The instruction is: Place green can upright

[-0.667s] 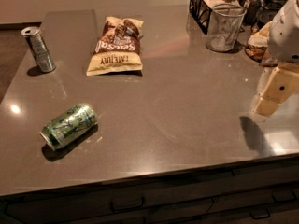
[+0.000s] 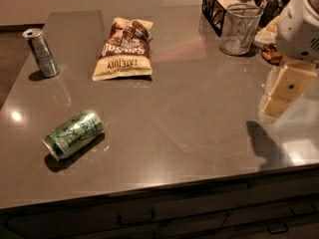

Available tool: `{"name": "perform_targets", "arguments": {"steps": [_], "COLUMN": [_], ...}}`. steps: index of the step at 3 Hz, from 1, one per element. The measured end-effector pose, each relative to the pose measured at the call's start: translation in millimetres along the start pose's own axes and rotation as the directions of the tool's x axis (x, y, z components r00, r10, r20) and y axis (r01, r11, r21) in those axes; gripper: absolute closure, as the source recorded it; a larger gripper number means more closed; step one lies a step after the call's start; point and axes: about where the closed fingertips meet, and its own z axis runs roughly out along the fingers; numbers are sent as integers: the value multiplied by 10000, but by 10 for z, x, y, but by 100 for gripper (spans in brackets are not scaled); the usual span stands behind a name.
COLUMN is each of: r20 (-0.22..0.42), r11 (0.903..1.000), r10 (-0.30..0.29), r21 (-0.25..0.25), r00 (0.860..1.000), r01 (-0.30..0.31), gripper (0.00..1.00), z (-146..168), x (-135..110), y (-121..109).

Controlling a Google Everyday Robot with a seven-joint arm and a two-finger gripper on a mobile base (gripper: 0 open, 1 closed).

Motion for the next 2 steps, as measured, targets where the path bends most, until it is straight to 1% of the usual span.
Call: {"name": "perform_targets", "arguments": {"steps": [1, 2], "r20": [410, 862], "r11": [9967, 9761], "r10": [-816, -2150], "r21": [-1, -116], "r00": [9958, 9728], "r01": [817, 2168], "gripper": [0, 0], "z": [19, 105], "x": [-346, -813], "y": [-112, -122]}}
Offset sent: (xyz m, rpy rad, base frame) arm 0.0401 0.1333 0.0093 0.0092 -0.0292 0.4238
